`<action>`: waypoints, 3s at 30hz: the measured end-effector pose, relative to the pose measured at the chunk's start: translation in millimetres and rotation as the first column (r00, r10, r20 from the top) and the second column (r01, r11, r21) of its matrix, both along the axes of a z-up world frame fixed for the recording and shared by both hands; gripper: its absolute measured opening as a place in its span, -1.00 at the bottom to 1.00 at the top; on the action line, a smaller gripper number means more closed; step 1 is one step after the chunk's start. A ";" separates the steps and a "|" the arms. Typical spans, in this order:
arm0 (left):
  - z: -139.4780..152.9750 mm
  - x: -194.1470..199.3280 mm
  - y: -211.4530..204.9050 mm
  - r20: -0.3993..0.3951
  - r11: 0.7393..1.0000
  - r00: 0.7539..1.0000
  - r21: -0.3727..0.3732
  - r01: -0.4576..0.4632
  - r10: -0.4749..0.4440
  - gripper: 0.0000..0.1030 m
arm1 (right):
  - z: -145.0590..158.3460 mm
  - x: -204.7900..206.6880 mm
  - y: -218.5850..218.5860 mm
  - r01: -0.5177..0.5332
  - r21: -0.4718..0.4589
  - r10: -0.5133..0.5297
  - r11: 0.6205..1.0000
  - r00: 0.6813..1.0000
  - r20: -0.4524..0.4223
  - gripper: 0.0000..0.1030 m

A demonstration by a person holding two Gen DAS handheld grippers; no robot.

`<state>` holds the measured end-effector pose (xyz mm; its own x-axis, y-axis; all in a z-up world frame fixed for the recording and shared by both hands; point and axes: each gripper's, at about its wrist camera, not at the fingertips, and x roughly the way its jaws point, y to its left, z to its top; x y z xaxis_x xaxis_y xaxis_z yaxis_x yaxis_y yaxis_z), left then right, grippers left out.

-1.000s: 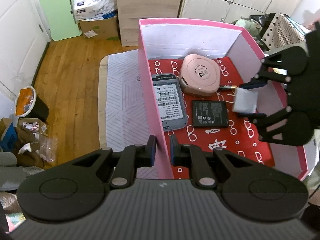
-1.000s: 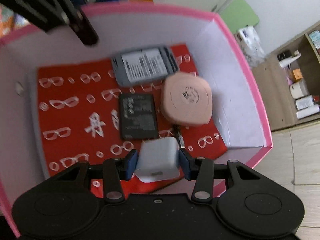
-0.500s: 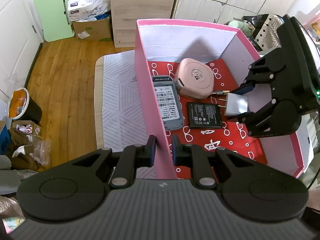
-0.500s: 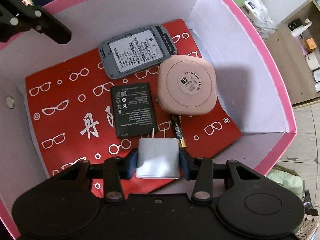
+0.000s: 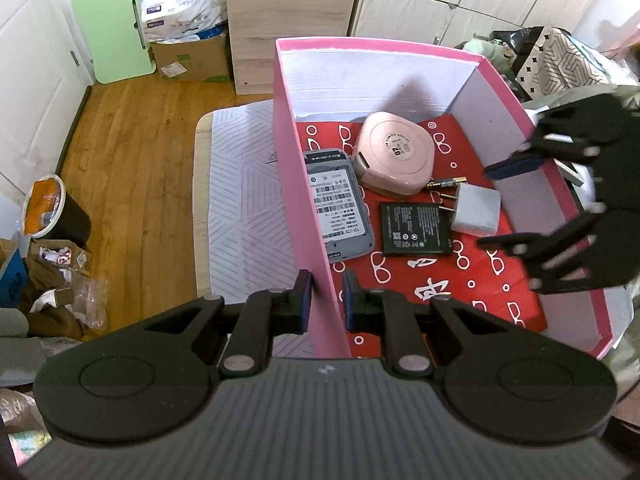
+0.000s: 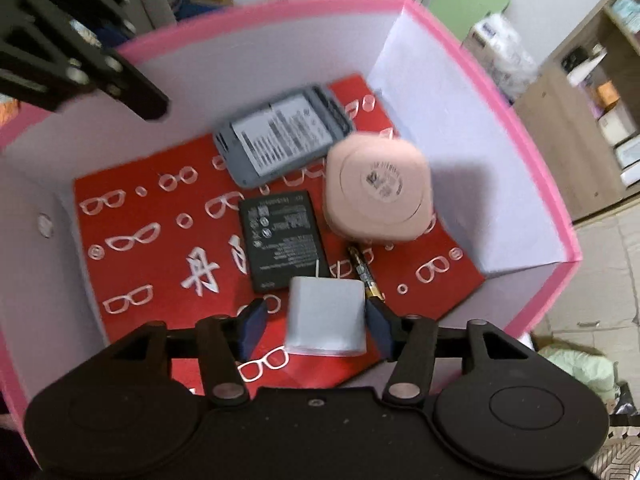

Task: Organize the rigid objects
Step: 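Grasp the white wifi device with the right gripper, then carry the white wifi device into the box and release it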

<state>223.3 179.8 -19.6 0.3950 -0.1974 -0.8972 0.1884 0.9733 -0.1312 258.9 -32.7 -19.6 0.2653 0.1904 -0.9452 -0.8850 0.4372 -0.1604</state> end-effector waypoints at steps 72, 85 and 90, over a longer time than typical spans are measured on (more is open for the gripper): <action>2.5 -1.6 -6.2 -0.014 0.998 0.998 0.012 -0.055 0.056 -0.72 | -51.9 27.4 -242.9 0.574 0.425 -0.548 0.700 0.813 -0.196 0.23; 4.7 0.2 -7.7 -0.017 0.999 0.999 0.031 -0.035 0.036 -0.72 | -2.0 -10.8 -196.5 0.478 0.431 -0.498 0.765 0.864 -0.075 -0.70; 4.9 1.7 -5.1 -0.018 0.999 0.999 0.014 -0.040 0.040 -0.72 | 19.9 -22.3 -179.3 0.435 0.474 -0.482 0.766 0.876 -0.024 -0.70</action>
